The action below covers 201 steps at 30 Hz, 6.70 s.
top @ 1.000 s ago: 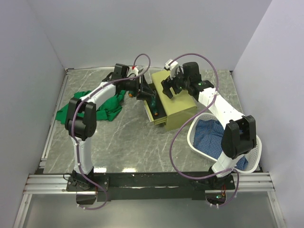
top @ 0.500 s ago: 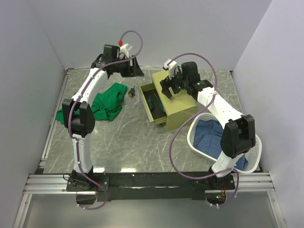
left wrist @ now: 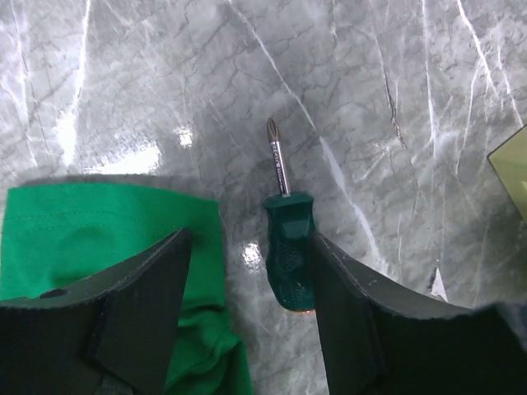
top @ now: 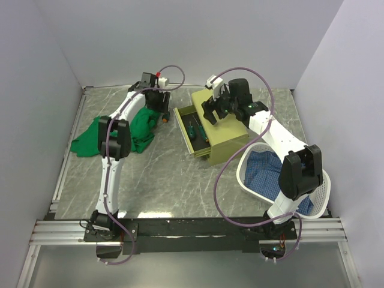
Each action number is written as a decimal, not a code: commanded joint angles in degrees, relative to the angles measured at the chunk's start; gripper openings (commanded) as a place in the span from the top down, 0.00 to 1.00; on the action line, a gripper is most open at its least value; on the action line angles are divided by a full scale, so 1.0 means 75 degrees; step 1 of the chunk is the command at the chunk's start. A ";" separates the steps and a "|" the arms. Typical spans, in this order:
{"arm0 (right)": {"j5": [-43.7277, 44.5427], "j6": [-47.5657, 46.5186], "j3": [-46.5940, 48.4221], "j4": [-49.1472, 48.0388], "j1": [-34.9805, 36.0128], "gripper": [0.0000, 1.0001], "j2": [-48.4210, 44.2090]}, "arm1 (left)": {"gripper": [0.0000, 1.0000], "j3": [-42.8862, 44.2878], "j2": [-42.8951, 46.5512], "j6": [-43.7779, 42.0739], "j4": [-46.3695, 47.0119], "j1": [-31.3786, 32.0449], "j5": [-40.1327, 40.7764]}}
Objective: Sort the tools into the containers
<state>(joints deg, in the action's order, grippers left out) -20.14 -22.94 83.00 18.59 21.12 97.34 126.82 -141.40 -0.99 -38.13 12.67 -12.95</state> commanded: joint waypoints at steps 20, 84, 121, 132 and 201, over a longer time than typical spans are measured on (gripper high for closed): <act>0.0705 -0.0422 -0.0462 0.2009 0.0019 0.11 0.0732 | 0.46 -0.0890 0.0503 0.0376 0.0128 0.0585 0.0391; 0.1092 -0.0797 -0.1106 0.1904 0.0043 0.10 0.0123 | 0.33 -0.4638 0.4766 0.3251 0.2178 0.1148 -0.4438; 0.0881 -0.0691 -0.0953 0.2021 0.0043 0.11 0.0463 | 0.99 -0.4183 0.2309 0.3916 0.3126 0.1628 -0.5573; 0.0963 -0.0715 -0.1082 0.1986 0.0054 0.11 0.0346 | 0.90 -0.4756 0.2224 0.5007 0.5290 0.1534 -0.7377; 0.6588 0.0561 -0.5161 -0.1190 -0.0215 0.00 -0.6181 | 0.04 -0.4630 0.6796 0.1262 0.4416 -0.0470 0.1439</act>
<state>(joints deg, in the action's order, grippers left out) 28.47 -18.98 44.82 10.94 20.23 54.33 87.81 -89.32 10.39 -10.85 8.93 1.63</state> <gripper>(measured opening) 0.997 0.963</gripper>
